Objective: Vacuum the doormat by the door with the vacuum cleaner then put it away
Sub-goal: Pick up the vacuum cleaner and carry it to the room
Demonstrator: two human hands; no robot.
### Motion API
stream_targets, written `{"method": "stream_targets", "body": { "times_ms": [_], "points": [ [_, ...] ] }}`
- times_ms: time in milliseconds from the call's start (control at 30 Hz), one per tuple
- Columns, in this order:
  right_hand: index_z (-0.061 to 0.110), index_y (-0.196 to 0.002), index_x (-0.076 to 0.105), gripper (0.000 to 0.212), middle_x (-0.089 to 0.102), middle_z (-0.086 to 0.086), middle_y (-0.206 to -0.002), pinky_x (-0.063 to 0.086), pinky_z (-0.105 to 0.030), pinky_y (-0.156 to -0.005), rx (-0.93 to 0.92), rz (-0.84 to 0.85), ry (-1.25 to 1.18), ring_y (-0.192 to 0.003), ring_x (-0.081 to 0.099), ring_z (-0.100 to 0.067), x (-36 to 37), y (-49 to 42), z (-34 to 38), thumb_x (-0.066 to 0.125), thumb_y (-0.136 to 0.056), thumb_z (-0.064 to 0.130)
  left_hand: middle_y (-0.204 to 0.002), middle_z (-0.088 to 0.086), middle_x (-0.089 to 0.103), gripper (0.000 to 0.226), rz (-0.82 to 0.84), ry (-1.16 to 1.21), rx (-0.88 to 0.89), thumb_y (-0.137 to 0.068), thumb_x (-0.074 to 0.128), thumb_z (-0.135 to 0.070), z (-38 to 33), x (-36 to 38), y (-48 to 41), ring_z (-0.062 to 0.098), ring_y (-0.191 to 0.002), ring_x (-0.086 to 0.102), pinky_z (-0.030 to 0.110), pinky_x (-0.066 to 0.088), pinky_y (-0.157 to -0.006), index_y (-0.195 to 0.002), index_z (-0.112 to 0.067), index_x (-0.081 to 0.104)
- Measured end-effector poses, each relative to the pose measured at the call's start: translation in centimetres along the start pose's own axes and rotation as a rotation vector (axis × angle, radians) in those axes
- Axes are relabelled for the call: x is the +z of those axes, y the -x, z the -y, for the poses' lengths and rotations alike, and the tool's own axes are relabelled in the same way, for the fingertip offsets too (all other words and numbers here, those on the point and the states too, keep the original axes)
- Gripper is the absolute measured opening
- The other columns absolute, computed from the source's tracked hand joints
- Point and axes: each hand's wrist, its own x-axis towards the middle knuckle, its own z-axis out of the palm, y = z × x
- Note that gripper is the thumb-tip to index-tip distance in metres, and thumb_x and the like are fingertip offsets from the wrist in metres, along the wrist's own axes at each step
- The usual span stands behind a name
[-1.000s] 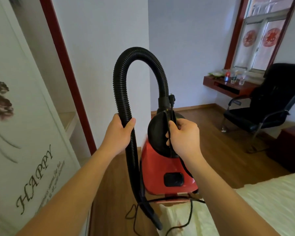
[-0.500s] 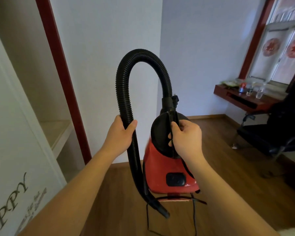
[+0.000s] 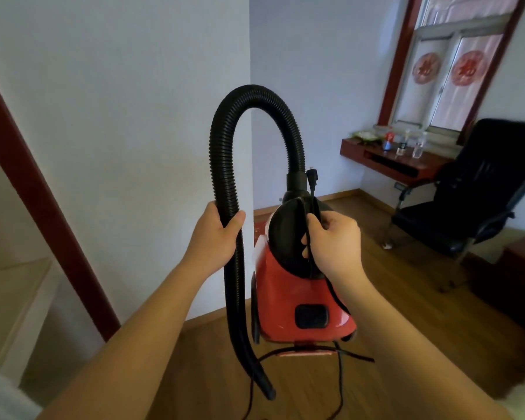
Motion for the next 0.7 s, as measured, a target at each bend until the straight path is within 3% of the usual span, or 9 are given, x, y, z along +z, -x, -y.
{"method": "stream_targets", "body": {
  "times_ms": [167,333,567,700],
  "points": [
    [-0.004,-0.080,0.064,0.031,0.067,-0.012,-0.061,0.055,-0.036,-0.052,0.024,-0.046,0.003,-0.043,0.061,-0.019,1.6,-4.9,-0.8,0.053,-0.101,0.017,-0.105,0.007,0.068,0.028,0.041,-0.004,0.027,-0.103,0.056,-0.035,0.5,2.0,-6.4,0.020,-0.093,0.068,0.023,0.047,-0.067,-0.120,-0.014,0.052],
    [-0.003,-0.082,0.066,0.029,0.067,-0.012,-0.062,0.057,-0.037,-0.052,0.060,-0.084,-0.003,-0.044,0.061,-0.019,2.0,-10.8,-3.6,0.054,-0.101,0.017,-0.106,0.007,0.067,0.030,0.089,-0.009,0.034,-0.103,0.056,-0.036,1.7,5.8,-12.3,0.020,-0.096,0.067,0.026,0.051,-0.072,-0.123,-0.014,0.053],
    [-0.001,-0.088,0.067,0.026,0.068,-0.012,-0.062,0.060,-0.045,-0.056,0.090,-0.120,0.004,-0.045,0.062,-0.020,0.4,-21.6,-9.3,0.055,-0.101,0.017,-0.093,-0.004,0.060,0.020,0.111,-0.031,0.063,-0.104,0.055,-0.034,1.6,15.5,-21.5,0.006,-0.081,0.059,0.017,0.040,-0.061,-0.113,-0.016,0.053],
    [0.001,-0.092,0.068,0.024,0.068,-0.011,-0.063,0.060,-0.046,-0.058,0.112,-0.137,0.027,-0.045,0.062,-0.019,-2.1,-27.8,-11.8,0.054,-0.102,0.018,-0.094,-0.004,0.060,0.021,0.139,-0.032,0.055,-0.104,0.055,-0.036,0.6,21.7,-26.3,0.006,-0.082,0.059,0.018,0.040,-0.062,-0.114,-0.017,0.052]
  ]
}}
